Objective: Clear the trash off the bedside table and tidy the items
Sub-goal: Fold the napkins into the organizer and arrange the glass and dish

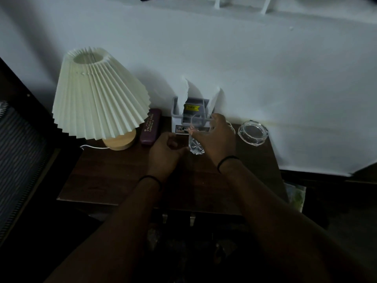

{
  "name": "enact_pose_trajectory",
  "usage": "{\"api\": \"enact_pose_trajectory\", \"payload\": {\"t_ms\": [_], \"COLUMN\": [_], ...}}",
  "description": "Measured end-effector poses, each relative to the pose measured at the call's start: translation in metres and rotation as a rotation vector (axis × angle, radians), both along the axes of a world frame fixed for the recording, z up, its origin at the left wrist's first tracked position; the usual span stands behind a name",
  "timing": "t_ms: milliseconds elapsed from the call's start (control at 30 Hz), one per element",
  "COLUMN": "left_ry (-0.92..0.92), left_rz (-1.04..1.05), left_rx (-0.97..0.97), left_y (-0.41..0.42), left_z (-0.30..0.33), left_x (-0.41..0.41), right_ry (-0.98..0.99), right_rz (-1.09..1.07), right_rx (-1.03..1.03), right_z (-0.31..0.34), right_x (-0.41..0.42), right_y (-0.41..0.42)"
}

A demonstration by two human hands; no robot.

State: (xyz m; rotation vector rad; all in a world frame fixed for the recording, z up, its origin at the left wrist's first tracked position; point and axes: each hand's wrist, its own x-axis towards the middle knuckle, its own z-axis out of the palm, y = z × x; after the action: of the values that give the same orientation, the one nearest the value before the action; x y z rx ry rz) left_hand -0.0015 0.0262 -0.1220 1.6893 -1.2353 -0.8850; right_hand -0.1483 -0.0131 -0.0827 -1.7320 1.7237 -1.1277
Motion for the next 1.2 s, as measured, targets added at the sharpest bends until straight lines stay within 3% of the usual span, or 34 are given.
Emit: {"api": "enact_pose_trajectory", "payload": {"t_ms": [233, 433, 533, 667, 733, 933, 1200], "left_ry": [0.019, -0.021, 0.01, 0.053, 0.058, 0.074, 0.095], "left_rz": [-0.224, -0.149, -0.142, -0.12, -0.124, -0.13, -0.12], "left_rx": [-0.259, -0.249, -0.246, -0.244, -0.249, -0.26, -0.258], "left_y": [0.016, 0.029, 0.025, 0.021, 0.019, 0.011, 0.008], "left_z": [0.013, 0.01, 0.008, 0.003, 0.002, -0.004, -0.007], "left_x": [-0.03, -0.048, -0.055, -0.063, -0.066, -0.063, -0.059], "right_ry": [0.048, -0.06, 0.058, 0.368, 0.426, 0.601, 0.706], "right_rz": [0.073, 0.142, 0.015, -0.137, -0.195, -0.057, -0.118], "right_rx": [0.033, 0.077, 0.023, 0.128, 0.147, 0.343, 0.258], "right_z": [0.007, 0.014, 0.015, -0.004, -0.014, -0.043, -0.051], "right_x": [-0.022, -0.047, -0.072, -0.116, -0.134, -0.154, -0.145], "right_y": [0.033, 0.047, 0.034, 0.008, -0.008, -0.056, -0.031]}}
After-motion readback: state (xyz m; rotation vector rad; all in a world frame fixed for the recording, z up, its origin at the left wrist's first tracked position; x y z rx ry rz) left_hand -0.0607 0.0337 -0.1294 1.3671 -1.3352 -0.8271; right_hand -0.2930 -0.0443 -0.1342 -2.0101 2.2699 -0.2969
